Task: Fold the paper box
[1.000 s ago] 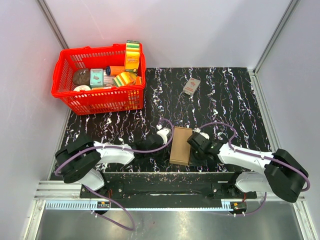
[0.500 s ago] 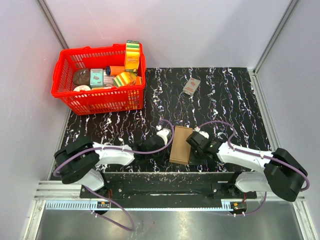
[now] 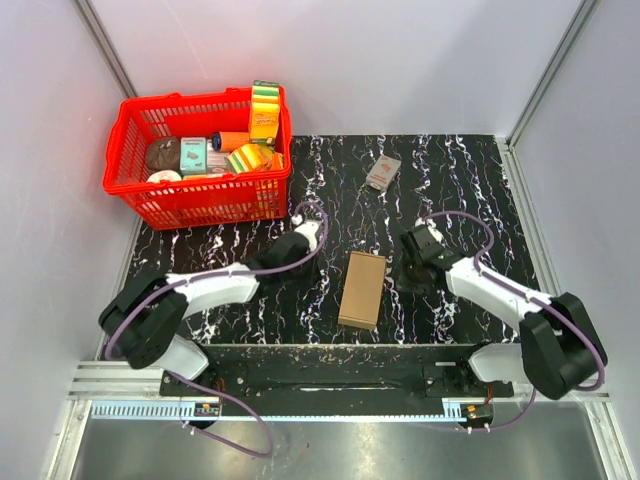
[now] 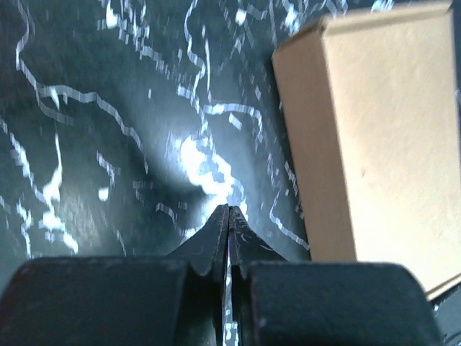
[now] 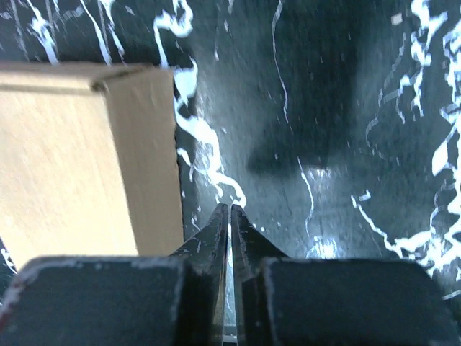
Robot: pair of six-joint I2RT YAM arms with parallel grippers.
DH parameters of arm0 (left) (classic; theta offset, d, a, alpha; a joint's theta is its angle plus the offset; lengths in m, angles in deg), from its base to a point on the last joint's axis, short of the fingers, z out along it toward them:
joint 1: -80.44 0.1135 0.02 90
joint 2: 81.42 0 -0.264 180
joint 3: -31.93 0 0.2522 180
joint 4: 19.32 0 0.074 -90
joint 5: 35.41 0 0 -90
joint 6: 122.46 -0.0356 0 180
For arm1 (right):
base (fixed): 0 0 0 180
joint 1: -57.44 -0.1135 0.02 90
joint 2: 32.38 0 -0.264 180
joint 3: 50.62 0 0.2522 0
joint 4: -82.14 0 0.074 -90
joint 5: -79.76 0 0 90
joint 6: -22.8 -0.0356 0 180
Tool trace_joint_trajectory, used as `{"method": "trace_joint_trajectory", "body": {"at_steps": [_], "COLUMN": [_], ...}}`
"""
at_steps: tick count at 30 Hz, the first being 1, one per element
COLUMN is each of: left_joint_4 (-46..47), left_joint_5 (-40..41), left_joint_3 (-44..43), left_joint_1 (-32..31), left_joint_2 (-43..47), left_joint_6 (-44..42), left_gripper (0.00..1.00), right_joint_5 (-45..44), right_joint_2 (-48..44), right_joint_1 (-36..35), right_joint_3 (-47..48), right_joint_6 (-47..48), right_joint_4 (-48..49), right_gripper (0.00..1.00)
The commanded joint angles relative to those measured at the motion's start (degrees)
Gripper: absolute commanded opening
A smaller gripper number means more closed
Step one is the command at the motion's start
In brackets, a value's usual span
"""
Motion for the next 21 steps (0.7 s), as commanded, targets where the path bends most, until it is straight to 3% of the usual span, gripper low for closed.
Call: {"method": "trace_joint_trajectory", "body": {"at_steps": [1, 8, 21], "left_joint_4": [3.4, 4.0, 7.6], "left_joint_5": [-5.9, -11.3, -15.2], "left_joint_3": [-6.9, -15.9, -18.3], "left_joint_1": [2.4, 3.7, 3.7], "left_joint_2": [-5.5, -15.5, -21.9], "left_joint_6": [-5.4, -6.8, -5.0], "left_gripper": [0.02, 0.0, 0.0], "right_joint_5": [2.2, 7.4, 14.6], "right_joint_2": [5.2, 11.7, 17.5], "right_joint_1": [4.0, 8.2, 8.5], "right_joint_3": [4.8, 7.5, 7.7], "right_joint_6": [6.0, 8.9, 8.4], "right_joint_4": [5.0, 9.4, 16.4], "right_gripper": [0.09, 0.09, 0.08]}}
